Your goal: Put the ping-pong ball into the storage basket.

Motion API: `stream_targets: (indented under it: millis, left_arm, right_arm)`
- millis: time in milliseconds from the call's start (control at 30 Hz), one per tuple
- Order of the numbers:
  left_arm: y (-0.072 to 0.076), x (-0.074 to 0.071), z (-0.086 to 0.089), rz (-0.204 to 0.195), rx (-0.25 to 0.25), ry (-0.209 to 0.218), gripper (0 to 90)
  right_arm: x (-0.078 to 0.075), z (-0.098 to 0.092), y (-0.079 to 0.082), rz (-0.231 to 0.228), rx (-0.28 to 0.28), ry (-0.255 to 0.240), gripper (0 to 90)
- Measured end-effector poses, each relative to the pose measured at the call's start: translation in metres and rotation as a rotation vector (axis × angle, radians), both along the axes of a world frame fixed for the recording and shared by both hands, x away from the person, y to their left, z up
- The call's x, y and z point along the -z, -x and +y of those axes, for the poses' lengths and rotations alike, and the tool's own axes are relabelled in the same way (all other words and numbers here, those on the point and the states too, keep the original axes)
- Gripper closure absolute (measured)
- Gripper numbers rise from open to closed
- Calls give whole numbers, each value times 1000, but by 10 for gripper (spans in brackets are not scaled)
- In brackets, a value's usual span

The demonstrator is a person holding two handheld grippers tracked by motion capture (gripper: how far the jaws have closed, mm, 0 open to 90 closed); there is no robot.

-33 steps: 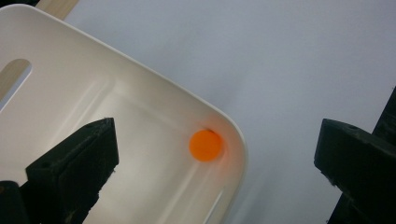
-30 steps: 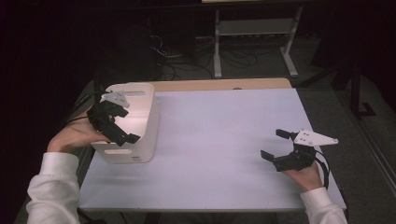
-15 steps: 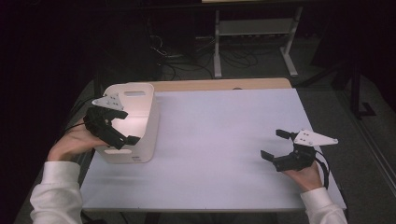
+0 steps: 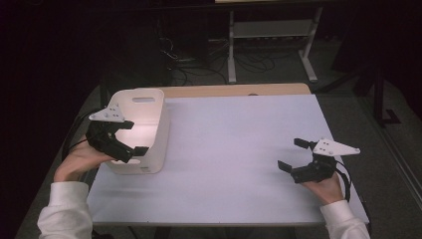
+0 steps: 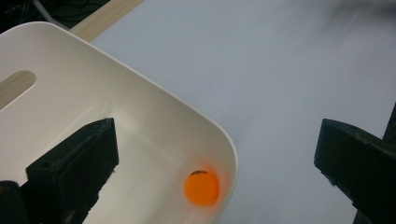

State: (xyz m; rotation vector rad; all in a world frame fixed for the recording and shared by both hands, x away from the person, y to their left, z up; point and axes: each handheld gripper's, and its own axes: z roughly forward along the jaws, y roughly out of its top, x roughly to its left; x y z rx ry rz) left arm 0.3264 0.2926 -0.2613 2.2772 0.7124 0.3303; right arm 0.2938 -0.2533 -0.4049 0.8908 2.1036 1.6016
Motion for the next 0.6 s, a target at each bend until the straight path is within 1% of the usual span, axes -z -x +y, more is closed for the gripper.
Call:
stream_targets:
  millis: [33, 100, 133, 167, 200, 233, 267, 300, 333, 367, 400, 533, 600]
  left_arm:
    - [0, 0, 1, -7, 2, -3, 0]
    - [2, 1, 1, -27, -10, 17, 0]
    - [3, 1, 2, -26, -20, 36, 0]
    - [4, 1, 2, -31, -16, 35, 0]
    - [4, 2, 3, -46, -23, 44, 0]
    - [5, 2, 3, -50, -28, 48, 0]
    - [6, 3, 3, -59, -38, 64, 0]
    - [6, 3, 4, -63, -36, 68, 0]
    - [8, 4, 4, -67, -46, 87, 0]
    - [8, 4, 4, -67, -46, 87, 0]
    - [9, 4, 5, -78, -47, 88, 0]
    - [12, 7, 6, -91, -59, 115, 0]
    - [12, 10, 7, -91, -67, 135, 0]
  right_arm:
    - [0, 0, 0, -1, 1, 1, 0]
    - [0, 0, 0, -1, 0, 2, 0]
    - [0, 0, 0, -2, -1, 4, 0]
    - [0, 0, 0, -2, -1, 4, 0]
    - [0, 0, 0, -2, -1, 5, 0]
    - [0, 0, 0, -2, 0, 6, 0]
    - [0, 0, 0, -1, 0, 5, 0]
    - [0, 0, 0, -1, 1, 2, 0]
    - [0, 0, 0, 0, 2, 2, 0]
    - [0, 0, 0, 0, 2, 2, 0]
    - [0, 0, 0, 0, 2, 2, 0]
    - [0, 0, 0, -2, 1, 4, 0]
    - [0, 0, 0, -1, 2, 2, 0]
